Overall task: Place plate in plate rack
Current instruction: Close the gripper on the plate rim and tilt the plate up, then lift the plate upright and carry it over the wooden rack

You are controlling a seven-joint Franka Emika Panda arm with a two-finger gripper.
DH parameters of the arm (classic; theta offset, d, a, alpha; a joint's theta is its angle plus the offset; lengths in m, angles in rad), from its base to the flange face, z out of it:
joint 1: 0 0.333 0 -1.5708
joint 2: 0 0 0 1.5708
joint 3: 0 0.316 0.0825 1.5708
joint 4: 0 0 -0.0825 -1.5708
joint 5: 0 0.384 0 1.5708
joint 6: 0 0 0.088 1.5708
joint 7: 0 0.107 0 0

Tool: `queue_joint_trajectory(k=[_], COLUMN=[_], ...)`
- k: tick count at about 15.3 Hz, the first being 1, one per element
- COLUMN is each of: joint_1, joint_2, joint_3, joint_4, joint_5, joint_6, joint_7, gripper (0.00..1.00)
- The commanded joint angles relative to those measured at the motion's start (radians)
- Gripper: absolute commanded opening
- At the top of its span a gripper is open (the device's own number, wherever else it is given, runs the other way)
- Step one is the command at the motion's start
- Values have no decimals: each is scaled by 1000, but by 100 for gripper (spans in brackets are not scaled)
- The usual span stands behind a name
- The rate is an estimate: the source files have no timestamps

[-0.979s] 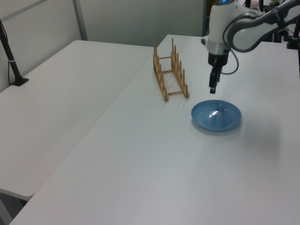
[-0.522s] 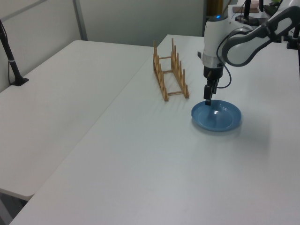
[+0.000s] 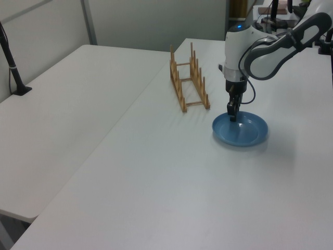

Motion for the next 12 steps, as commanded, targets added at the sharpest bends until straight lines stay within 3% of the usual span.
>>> queue_joint_trajectory(k=[1,6,12], joint_1=[15,14,3], joint_2=[-4,-50,-130], joint_3=[-7,-7,-4], joint_4=[-6,13,120], joint_5=[3,2,17], joint_6=[33,31,23], joint_7=[35,25,29], gripper=[0,0,0])
